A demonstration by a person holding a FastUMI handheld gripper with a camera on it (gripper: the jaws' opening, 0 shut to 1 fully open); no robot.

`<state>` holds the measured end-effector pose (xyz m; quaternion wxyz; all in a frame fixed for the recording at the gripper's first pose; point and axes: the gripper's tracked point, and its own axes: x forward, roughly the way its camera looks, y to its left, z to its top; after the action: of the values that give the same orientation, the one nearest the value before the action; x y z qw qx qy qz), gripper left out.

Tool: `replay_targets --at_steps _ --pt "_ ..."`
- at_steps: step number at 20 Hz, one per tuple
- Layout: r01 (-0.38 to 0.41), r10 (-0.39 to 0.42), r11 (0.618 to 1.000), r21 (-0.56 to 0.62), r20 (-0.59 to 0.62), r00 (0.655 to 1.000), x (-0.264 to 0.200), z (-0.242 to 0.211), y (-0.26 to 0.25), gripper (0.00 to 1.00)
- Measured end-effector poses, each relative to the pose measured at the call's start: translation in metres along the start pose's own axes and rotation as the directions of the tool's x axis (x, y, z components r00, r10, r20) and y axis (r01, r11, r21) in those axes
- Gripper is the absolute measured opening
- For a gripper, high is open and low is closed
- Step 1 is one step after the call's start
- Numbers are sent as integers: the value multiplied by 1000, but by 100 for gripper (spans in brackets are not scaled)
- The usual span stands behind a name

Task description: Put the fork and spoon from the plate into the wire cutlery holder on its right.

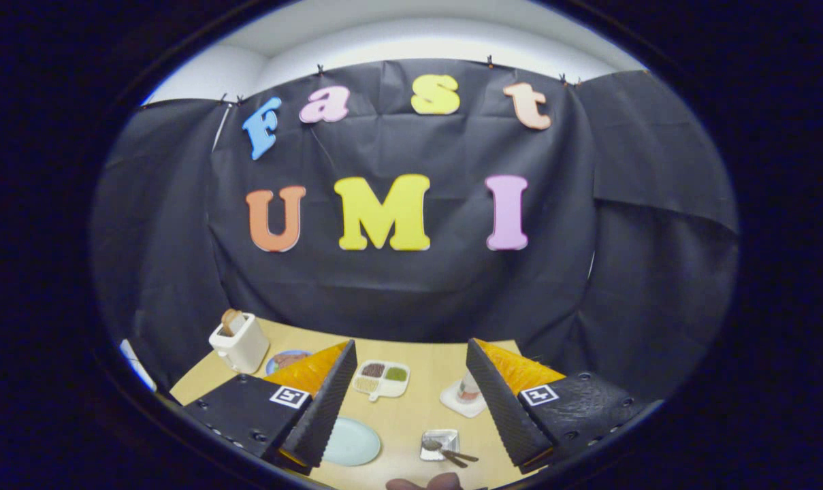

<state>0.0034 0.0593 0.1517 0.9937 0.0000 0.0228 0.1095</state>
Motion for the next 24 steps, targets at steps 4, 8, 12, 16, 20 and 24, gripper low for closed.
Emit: replay_targets --at_steps 4,8,12,16,20,24 --pt "34 -42 998 58 132 990 -37 37 -11 96" --pt "88 -96 995 47 235 967 -43 48 -15 96" --pt "81 -97 994 67 273 957 -55 52 -15 96" --pt "68 -82 996 59 275 958 -59 44 -7 96" --pt "59 -76 996 70 278 958 -58 43 -2 96" --pt "62 -79 996 68 274 958 -58 41 1 96"
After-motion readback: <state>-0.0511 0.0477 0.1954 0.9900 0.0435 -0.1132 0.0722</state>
